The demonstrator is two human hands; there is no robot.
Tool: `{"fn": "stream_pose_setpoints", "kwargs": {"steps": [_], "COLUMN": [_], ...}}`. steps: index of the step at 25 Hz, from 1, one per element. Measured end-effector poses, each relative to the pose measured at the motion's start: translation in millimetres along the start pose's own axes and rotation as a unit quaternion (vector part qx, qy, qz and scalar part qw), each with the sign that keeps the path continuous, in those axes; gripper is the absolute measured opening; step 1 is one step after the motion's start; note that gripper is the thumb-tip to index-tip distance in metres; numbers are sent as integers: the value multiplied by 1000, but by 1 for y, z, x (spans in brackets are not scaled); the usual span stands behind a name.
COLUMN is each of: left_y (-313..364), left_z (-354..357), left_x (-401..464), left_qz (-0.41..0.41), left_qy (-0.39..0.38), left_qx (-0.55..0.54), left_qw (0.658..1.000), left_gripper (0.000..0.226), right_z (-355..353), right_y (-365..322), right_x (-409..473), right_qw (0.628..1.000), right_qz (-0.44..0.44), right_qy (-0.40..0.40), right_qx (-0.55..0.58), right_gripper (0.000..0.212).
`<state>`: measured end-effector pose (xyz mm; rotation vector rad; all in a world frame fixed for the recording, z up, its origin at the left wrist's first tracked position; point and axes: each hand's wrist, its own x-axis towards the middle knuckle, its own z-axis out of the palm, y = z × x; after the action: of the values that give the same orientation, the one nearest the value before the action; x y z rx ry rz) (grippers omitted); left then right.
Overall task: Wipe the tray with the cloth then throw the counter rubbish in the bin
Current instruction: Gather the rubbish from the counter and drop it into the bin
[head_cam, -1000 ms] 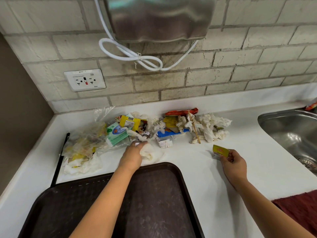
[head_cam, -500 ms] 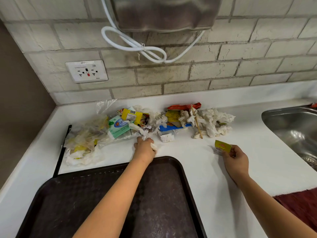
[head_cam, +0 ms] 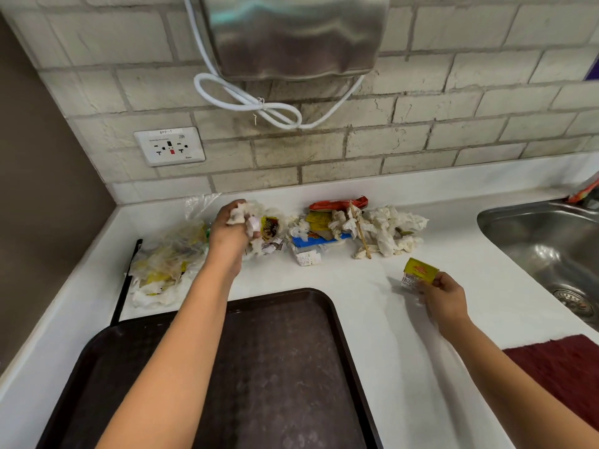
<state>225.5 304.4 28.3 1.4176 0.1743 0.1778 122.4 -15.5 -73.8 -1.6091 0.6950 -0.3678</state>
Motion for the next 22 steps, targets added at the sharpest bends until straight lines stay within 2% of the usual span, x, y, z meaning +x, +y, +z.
{"fn": "stream_pose_setpoints", "kwargs": {"steps": [2,5,10,12,13,15,16,17,19,20,22], "left_y": [18,32,27,7,-8,-40,-52,-62,-77,-82,-87], "left_z": [6,17,28,29,26,12,3,-4,-11,-9,3], "left_x": [-20,-39,-31,-15,-6,15,23,29,33,32,26], "left_qz": [-15,-38,-113,-138,-142,-118,-91,-58,-15,-28,-88], "left_qy": [-28,-60,-50,-34,-28,-30,-33,-40,-70,-94,-157], "left_qx": [-71,-67,-137,-107,-51,140,254,372,551,588,596], "left_qw": [997,995,983,984,988,983,962,925,831,803,783], "left_gripper": [35,29,25,26,29,41,44,43,41,44,58], "right_z": [-9,-23,-37,-39,-40,-38,-37,-35,-28,-25,-19], "right_y": [-3,-8,-7,-5,-4,-3,-3,-2,-3,-5,-7], "right_x": [-18,-42,-57,-62,-63,-67,-68,-68,-67,-67,-64], "right_qw": [999,997,996,997,997,997,997,997,997,997,997], "right_qz": [-10,-35,-38,-41,-41,-37,-36,-37,-40,-43,-47], "right_qy": [-28,-52,-49,-50,-52,-52,-52,-53,-57,-59,-60], "right_qx": [35,54,66,52,43,36,34,30,17,8,-9], "right_gripper": [18,23,26,24,21,16,16,17,21,22,23]}}
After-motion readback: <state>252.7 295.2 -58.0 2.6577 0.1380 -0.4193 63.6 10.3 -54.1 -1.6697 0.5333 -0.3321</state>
